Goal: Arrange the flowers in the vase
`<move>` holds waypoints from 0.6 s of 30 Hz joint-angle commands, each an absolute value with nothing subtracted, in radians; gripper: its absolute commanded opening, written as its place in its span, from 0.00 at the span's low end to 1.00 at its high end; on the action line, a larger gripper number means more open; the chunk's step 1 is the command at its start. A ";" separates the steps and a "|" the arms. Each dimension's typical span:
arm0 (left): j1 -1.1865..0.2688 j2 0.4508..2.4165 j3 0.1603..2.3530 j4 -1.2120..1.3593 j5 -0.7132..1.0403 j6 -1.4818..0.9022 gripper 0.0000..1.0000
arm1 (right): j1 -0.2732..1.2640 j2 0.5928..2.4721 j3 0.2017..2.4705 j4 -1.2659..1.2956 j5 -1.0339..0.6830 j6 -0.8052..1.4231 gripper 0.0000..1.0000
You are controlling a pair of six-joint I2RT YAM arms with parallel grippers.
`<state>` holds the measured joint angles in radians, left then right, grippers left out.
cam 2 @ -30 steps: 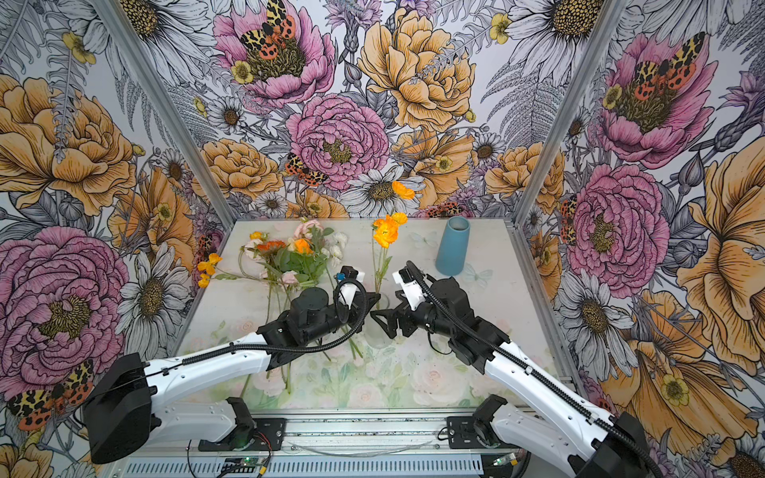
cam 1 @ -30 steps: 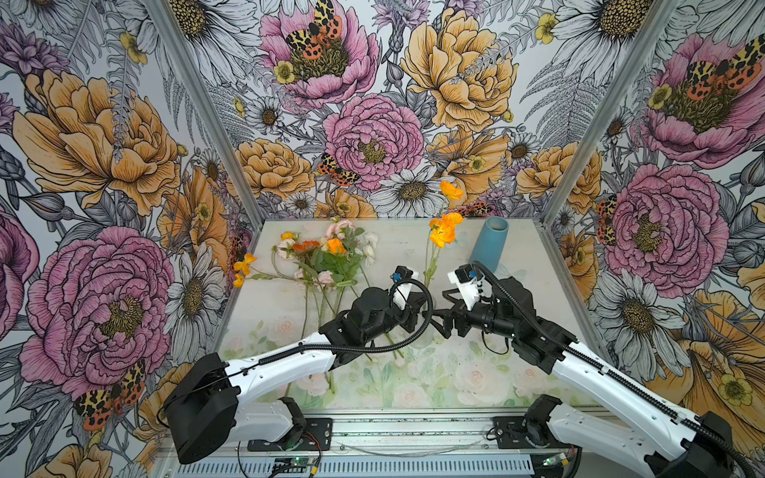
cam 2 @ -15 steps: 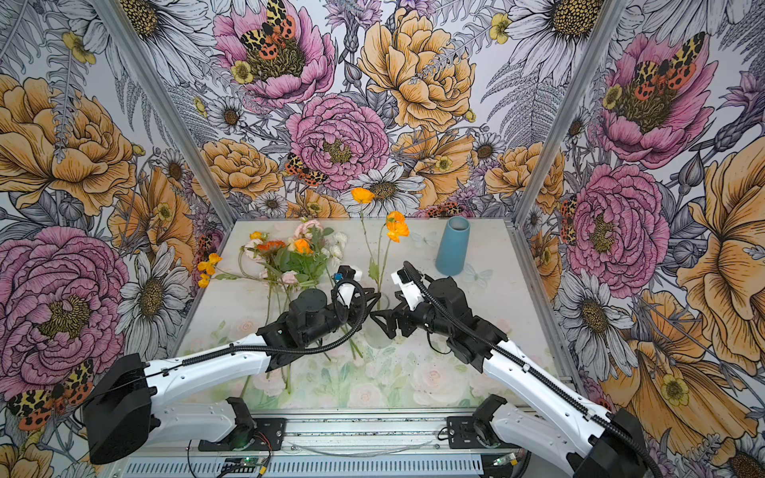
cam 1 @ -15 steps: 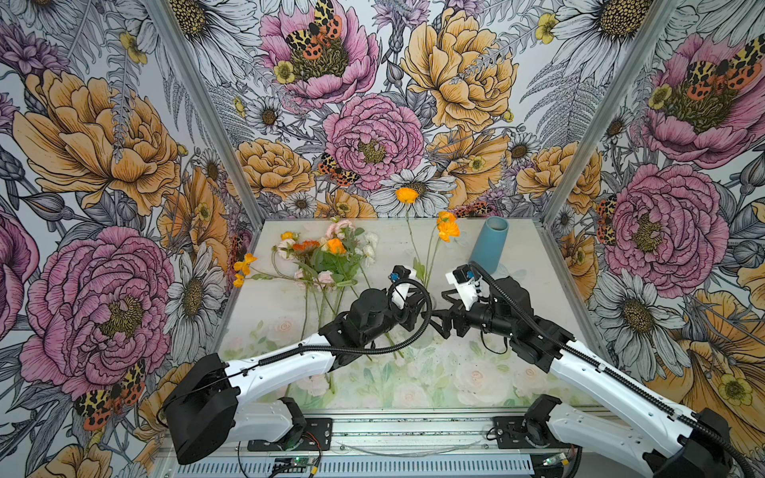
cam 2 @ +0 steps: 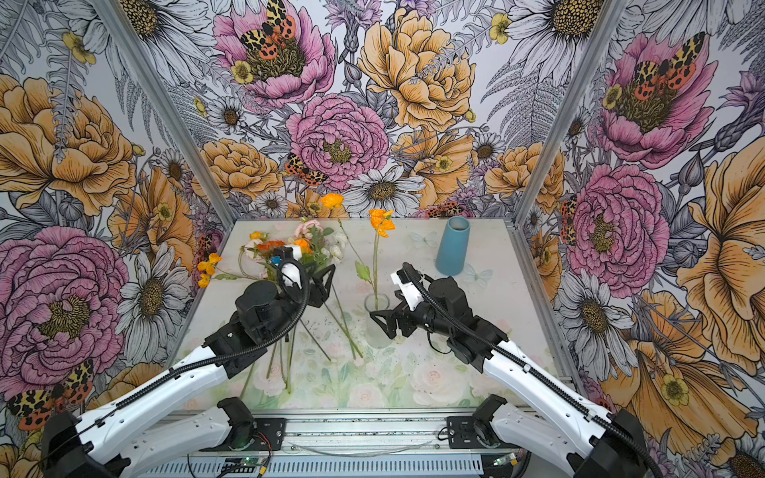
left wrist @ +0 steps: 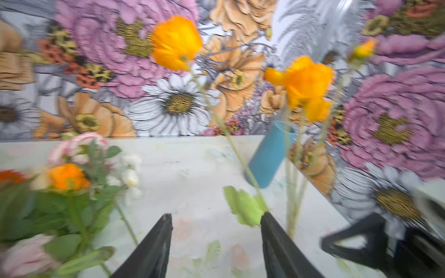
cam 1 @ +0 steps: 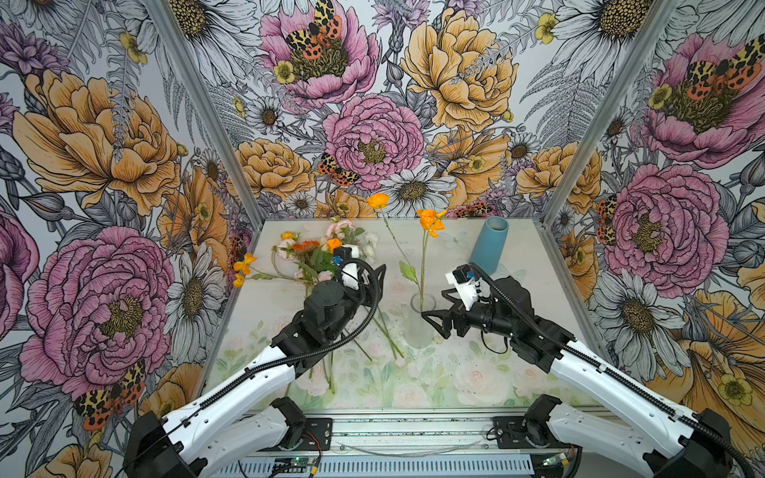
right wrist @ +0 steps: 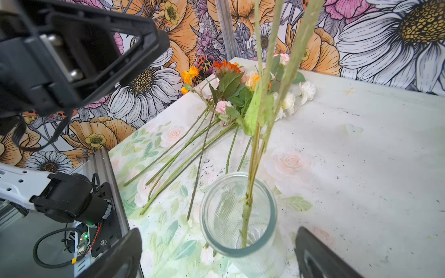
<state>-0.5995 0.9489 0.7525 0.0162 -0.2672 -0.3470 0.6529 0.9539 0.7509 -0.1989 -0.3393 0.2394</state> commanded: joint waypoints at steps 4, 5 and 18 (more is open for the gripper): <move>-0.145 1.021 0.708 -0.129 -0.030 -0.737 0.61 | 0.667 0.898 0.847 -0.184 -0.300 0.215 0.99; -0.081 1.042 0.677 -0.086 0.020 -0.791 0.61 | 0.670 0.901 0.856 -0.186 -0.304 0.213 0.99; 0.174 1.330 0.586 0.247 0.167 -0.958 0.60 | 0.787 1.012 0.927 -0.184 -0.292 0.202 1.00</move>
<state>0.1471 1.3029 0.5846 0.1394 0.1184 -0.9058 0.7815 1.0096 0.8867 -0.1917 -0.3099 0.2173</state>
